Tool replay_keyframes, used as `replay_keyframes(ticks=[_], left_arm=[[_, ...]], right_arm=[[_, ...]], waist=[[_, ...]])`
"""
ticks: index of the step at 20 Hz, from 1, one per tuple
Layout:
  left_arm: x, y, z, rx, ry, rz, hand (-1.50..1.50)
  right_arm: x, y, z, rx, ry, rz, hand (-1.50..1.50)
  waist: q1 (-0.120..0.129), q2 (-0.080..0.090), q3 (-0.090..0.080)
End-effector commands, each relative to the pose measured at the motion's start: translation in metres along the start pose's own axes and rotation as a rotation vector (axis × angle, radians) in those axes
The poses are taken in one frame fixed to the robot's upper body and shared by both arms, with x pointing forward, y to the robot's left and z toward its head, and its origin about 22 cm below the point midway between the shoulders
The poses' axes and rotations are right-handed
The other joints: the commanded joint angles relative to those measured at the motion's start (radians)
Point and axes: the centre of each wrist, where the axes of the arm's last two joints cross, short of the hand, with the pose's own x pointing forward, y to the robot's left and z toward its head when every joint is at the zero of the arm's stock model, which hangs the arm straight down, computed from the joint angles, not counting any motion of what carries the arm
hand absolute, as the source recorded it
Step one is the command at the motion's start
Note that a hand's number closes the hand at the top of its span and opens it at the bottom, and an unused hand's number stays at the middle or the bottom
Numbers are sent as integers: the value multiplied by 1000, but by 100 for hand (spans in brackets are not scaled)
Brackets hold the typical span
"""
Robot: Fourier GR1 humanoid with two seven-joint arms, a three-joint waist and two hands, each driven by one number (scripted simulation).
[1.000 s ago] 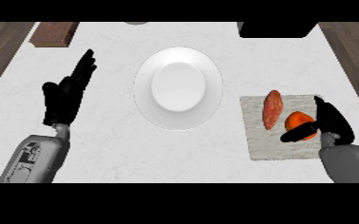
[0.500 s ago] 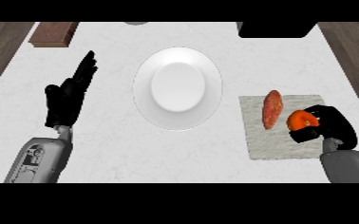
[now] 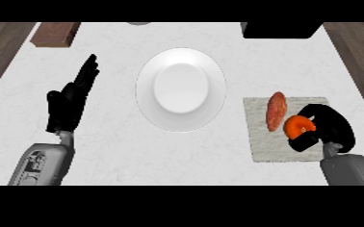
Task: Pick the squash from the placemat and place it in the plate
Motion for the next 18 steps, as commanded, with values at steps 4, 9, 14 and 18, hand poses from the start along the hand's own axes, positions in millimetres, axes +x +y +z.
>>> replay_keyframes(ticks=[4,9,14,18], left_arm=[[6,-3,0,-14,-3,17,0],[1,11,-1,3,-11,9,0],[5,0,-10,-6,4,4,0],[5,8,3,-4,-10,0,0]], right_arm=[[2,-3,8,-57,-392,138,150],[32,-48,31,-360,-610,-21,150],[40,-61,50,-422,-793,-107,150],[81,-74,69,-411,-917,-165,150]], waist=[[-2,0,3],[-14,-4,2],[-14,0,2],[3,-1,2]])
